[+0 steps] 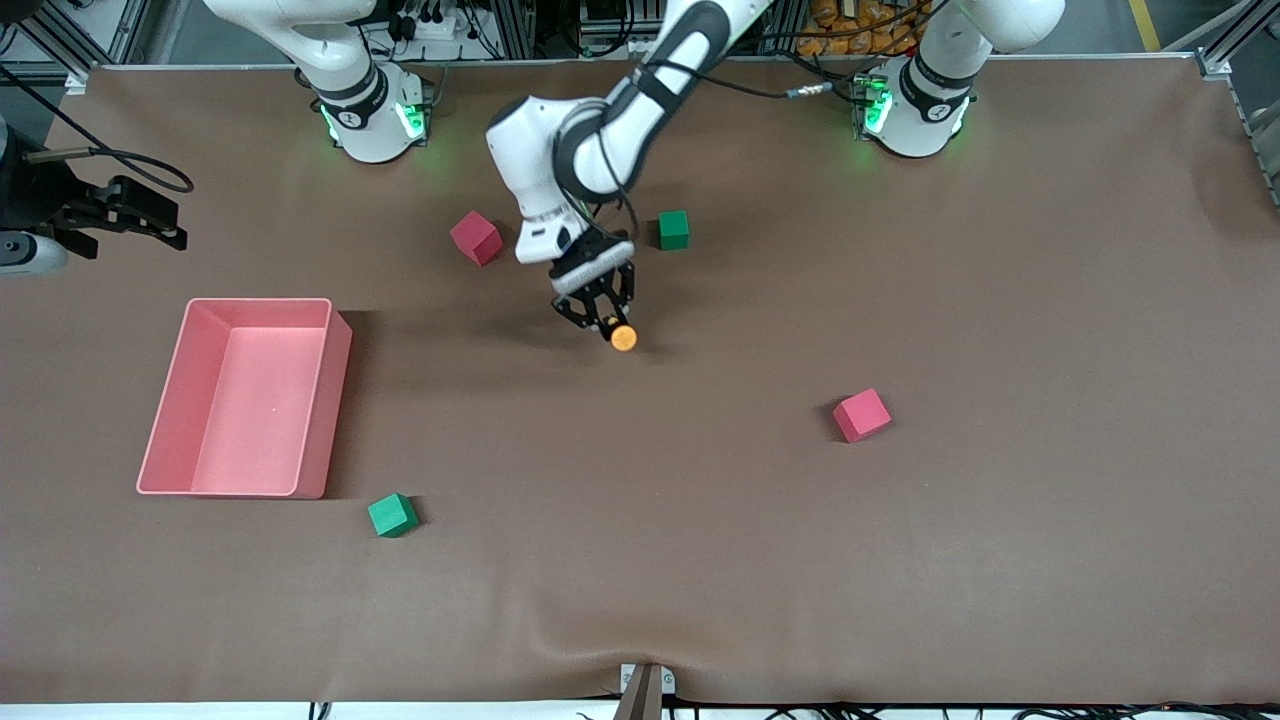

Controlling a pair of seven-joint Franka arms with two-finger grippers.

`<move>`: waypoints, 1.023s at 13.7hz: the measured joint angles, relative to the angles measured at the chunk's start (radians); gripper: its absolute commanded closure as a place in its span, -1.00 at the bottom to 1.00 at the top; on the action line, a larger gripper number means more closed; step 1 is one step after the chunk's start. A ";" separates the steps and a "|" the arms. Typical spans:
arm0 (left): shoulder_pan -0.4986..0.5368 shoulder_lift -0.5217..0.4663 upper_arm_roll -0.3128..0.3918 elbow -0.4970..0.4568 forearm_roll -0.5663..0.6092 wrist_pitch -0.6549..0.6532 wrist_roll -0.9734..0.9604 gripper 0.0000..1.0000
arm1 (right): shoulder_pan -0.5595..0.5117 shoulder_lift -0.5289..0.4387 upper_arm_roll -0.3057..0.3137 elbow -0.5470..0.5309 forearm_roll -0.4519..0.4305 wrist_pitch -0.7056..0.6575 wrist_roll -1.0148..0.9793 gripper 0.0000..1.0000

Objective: Place and upright button with both arms
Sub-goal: 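Lift the button with the left gripper and turn it upright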

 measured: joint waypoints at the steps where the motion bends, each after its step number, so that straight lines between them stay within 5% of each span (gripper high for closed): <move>1: -0.023 0.017 0.000 -0.004 0.048 -0.005 -0.054 1.00 | 0.000 0.000 0.000 0.000 0.000 0.000 0.000 -1.00; 5: -0.061 0.102 0.001 -0.011 0.271 -0.066 -0.190 1.00 | 0.000 0.000 0.000 0.000 0.000 0.000 0.000 -1.00; 14: -0.094 0.138 0.001 -0.014 0.440 -0.133 -0.296 1.00 | 0.000 0.000 0.000 0.000 0.000 -0.002 0.000 -1.00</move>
